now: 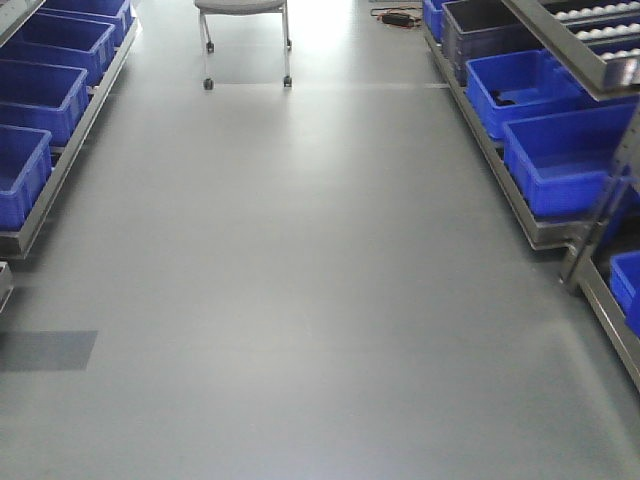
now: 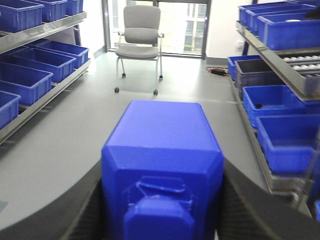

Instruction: Pour parts from conveyor to right shelf

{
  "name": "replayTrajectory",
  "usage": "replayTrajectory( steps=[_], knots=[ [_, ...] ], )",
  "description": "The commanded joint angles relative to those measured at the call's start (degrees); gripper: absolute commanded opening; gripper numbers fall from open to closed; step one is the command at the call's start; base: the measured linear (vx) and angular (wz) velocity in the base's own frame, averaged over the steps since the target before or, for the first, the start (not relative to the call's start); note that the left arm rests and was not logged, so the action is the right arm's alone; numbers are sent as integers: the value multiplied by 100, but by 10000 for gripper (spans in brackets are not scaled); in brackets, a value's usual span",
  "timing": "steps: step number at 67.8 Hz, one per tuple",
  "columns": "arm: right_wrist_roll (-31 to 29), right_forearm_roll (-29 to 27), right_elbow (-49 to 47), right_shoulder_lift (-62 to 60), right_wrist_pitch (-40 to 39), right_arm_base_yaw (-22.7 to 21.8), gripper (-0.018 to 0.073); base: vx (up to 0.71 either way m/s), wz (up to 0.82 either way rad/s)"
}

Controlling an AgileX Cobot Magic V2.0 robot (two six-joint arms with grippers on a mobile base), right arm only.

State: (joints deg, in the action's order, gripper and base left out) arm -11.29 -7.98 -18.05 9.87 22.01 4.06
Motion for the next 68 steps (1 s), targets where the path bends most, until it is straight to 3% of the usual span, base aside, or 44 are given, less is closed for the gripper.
replayTrajectory(
  steps=[1,49,68],
  knots=[
    [-35,-7,-156,66,-441,-11,-6,61,18],
    [-34,-12,-156,66,-440,-11,-6,56,-3],
    [-34,-12,-156,66,-440,-11,-6,38,29]
  ],
)
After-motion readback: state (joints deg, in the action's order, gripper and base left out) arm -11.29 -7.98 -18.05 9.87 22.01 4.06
